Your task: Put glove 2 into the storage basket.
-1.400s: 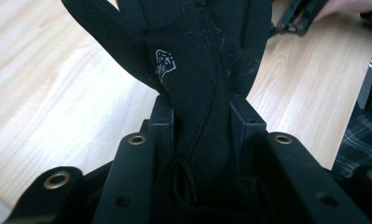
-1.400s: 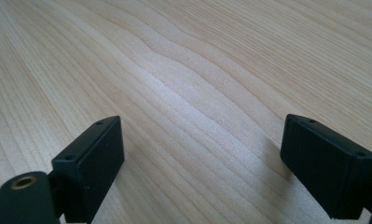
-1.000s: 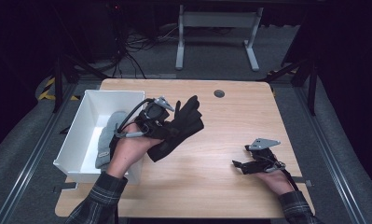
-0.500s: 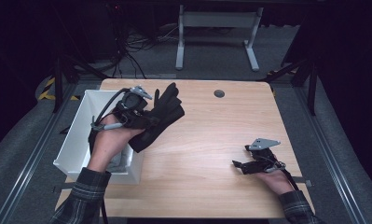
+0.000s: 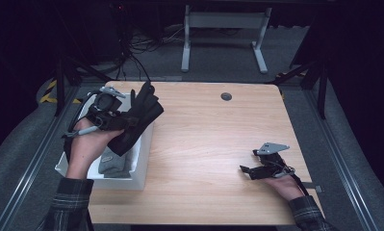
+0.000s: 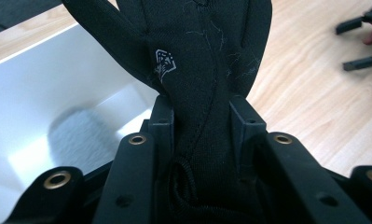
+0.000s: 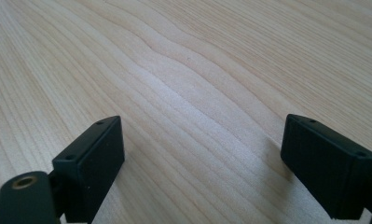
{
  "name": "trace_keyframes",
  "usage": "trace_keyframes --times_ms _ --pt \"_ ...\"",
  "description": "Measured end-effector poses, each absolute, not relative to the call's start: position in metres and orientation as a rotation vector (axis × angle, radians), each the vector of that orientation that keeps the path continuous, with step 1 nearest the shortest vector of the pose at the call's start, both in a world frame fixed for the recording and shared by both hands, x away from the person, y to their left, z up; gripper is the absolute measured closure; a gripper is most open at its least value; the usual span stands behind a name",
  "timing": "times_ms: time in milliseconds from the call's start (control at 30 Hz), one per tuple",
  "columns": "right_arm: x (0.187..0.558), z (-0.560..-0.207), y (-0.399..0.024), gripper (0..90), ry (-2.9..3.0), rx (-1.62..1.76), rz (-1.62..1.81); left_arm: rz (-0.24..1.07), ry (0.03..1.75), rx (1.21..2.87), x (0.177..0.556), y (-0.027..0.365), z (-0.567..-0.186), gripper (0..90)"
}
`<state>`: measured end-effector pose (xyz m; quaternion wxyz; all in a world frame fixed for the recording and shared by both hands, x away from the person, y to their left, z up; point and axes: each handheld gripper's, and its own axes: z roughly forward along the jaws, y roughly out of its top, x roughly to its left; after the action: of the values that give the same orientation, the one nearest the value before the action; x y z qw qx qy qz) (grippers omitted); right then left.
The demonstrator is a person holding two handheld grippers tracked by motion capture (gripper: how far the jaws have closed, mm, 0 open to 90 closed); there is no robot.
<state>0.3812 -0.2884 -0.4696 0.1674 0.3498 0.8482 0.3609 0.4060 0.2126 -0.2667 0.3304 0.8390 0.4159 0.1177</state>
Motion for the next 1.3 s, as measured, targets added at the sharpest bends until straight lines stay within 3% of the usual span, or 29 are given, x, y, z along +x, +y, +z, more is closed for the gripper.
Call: trace_keyframes --times_ms 600,1300 --pt "0.381 -0.47 -0.288 13.7 2.413 0.995 1.027 0.313 1.294 2.134 0.415 0.258 -0.296 68.0" --pt "0.381 -0.47 -0.288 13.7 2.413 0.995 1.027 0.249 1.476 2.151 0.433 0.261 -0.362 65.2"
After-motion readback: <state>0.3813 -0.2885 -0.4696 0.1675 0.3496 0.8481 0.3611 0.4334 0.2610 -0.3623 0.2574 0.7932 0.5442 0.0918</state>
